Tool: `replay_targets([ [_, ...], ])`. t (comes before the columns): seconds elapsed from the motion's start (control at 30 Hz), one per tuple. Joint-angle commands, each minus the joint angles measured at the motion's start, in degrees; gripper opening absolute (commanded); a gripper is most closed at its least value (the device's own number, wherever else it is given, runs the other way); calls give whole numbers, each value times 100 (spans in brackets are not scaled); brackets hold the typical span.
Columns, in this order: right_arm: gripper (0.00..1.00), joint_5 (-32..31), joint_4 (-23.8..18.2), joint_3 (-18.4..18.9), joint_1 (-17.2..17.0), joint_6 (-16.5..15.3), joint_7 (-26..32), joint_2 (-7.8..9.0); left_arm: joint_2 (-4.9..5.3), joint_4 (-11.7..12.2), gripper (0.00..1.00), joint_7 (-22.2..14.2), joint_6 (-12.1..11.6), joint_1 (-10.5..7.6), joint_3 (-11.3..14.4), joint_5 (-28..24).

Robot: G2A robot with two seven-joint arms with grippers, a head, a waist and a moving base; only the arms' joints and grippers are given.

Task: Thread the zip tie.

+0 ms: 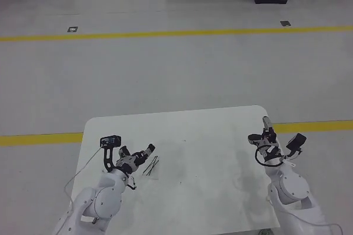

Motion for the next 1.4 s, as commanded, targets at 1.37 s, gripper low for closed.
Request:
replay_targets([
  [1.37, 100, 0, 0, 0, 0, 0, 0, 0, -696, 1208, 100, -3362, 56, -1503, 541, 1912],
])
